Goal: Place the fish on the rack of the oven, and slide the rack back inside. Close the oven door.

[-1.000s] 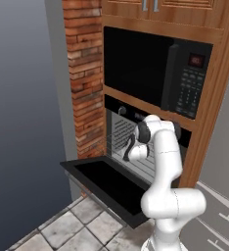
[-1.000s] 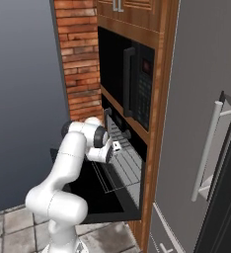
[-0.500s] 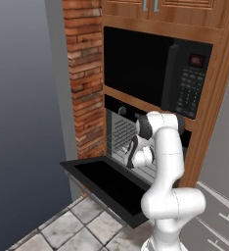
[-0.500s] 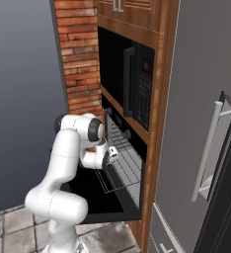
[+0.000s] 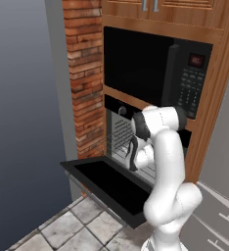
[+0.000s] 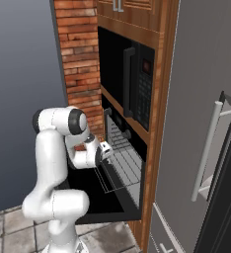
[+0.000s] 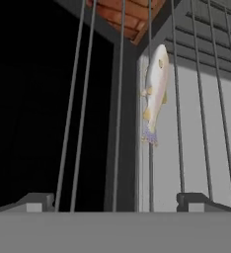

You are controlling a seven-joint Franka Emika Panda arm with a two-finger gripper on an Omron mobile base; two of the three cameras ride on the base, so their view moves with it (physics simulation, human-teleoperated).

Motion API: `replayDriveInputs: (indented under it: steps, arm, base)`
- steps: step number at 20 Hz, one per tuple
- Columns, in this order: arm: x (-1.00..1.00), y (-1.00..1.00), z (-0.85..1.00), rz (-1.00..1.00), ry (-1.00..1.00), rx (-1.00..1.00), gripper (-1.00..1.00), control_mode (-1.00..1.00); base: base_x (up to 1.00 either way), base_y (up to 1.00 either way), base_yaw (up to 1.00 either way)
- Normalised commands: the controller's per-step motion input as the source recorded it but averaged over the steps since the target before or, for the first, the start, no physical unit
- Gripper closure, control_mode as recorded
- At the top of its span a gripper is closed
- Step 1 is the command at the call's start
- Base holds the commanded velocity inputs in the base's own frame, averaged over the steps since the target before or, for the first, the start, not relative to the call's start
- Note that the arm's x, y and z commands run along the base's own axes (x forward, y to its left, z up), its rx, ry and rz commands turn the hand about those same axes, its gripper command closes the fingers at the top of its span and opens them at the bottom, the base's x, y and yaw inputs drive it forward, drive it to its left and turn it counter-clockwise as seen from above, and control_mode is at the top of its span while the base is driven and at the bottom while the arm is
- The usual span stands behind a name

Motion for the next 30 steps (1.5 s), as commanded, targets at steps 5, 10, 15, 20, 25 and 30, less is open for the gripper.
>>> replayDriveInputs:
  steps: [5,10,15,20,25,30]
  arm:
    - [-0.51,0.92,0.25,-0.01,-0.18,-0.16,-1.0,-1.0]
    - [-0.42,1.0,0.02,-0.01,-0.04,-0.15,-1.0,-1.0]
    - [-0.11,0.93,0.0,-0.01,-0.02,-0.11,-1.0,-1.0]
    - [0.0,0.22,0.05,-0.1,-0.1,-0.04,-1.0,-1.0]
    - [0.0,0.0,0.02,-0.18,-0.15,-0.04,-1.0,-1.0]
    - [0.0,0.07,-0.05,-0.16,-0.13,-0.06,-1.0,-1.0]
  base:
    - [0.0,0.0,0.0]
    - [0.0,0.0,0.0]
    - [0.0,0.0,0.0]
    - [0.0,0.0,0.0]
    - [0.0,0.0,0.0]
    - [0.0,0.0,0.0]
